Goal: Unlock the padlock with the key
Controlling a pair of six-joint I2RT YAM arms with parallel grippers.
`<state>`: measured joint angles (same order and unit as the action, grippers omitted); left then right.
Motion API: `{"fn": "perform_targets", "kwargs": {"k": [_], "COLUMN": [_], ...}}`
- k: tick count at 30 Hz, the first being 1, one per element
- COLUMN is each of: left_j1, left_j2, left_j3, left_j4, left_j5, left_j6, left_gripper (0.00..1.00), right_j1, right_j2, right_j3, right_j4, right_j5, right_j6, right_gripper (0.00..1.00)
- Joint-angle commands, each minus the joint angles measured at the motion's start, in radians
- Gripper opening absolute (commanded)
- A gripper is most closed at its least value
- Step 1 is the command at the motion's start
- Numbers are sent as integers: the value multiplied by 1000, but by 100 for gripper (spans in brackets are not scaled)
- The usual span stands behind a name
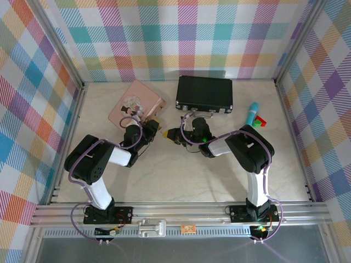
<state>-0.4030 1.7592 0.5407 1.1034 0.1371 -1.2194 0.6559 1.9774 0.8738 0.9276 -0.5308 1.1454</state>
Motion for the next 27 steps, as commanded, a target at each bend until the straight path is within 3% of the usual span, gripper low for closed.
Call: {"fn": "perform_targets", "kwargs": {"k": [1, 27], "left_j1": [-9, -31], "left_j2": [33, 22], "left_j3": [-10, -1], "left_j4": [18, 15], "left_j5": [29, 27], "left_j6": [-82, -89], "left_gripper": [0, 0], "right_j1": [8, 17], "right_j2": [-35, 15], "right_j3": [28, 78], "right_j4": [45, 43], "right_j5": [3, 3], "right_j6": [2, 1], "right_gripper": [0, 0]}}
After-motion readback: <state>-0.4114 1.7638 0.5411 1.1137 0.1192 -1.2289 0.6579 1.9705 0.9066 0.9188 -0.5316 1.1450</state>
